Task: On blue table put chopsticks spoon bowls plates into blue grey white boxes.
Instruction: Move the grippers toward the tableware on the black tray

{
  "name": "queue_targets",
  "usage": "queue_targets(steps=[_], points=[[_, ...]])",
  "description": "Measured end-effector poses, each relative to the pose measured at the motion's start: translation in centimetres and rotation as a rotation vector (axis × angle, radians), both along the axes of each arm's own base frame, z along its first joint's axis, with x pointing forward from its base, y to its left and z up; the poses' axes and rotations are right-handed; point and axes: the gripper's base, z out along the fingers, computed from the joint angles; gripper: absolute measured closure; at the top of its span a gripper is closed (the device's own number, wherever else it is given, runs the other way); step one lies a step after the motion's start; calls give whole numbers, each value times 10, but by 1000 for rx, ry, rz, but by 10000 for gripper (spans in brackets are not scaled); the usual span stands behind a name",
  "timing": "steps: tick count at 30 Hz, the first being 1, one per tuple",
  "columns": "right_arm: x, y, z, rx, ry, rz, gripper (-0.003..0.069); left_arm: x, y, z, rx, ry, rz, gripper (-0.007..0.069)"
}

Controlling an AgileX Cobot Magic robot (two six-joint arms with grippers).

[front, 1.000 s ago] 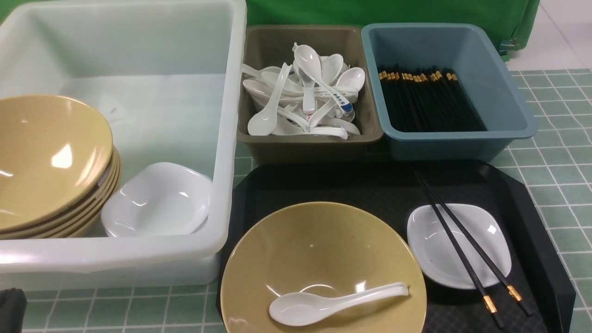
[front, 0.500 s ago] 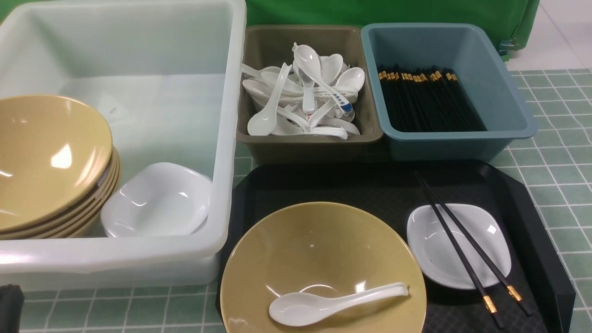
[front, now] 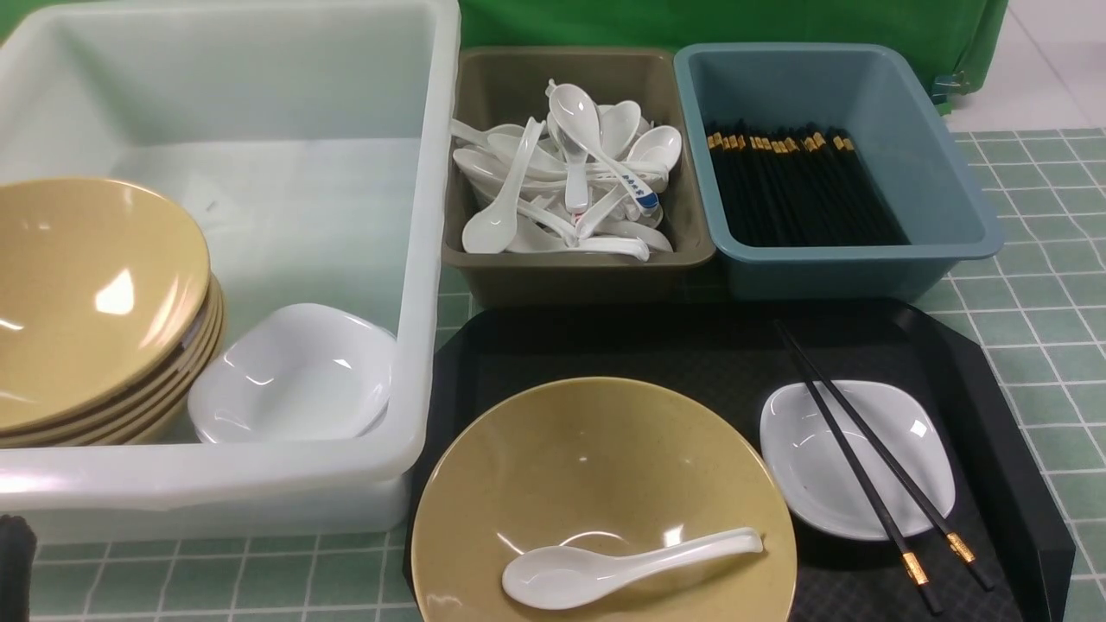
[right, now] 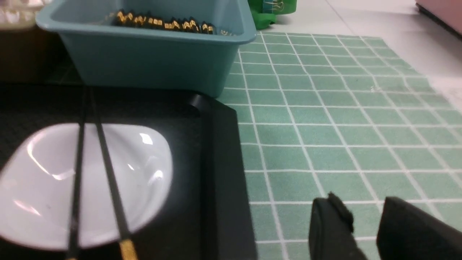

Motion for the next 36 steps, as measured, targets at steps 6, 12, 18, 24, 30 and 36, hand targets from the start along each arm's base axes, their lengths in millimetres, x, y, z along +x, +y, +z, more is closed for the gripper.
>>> queue_targets(steps=[6,12,18,24,30,36], points=[[1,8,2,705,-66,-80,415,1,-3,10,-772,-187,27,618],[1,10,4,985,-88,-118,415,1,-4,13,-1098,-244,27,618],[2,9,5,880,-106,-93,415,1,-5,13,-1067,-232,19,618],[2,10,4,777,-86,-66,421,1,-6,13,-941,-209,-1,618],[0,14,18,701,-43,-17,556,-7,-17,65,-575,-202,-144,618],[16,15,84,397,14,96,622,9,-19,115,-287,14,-190,618]])
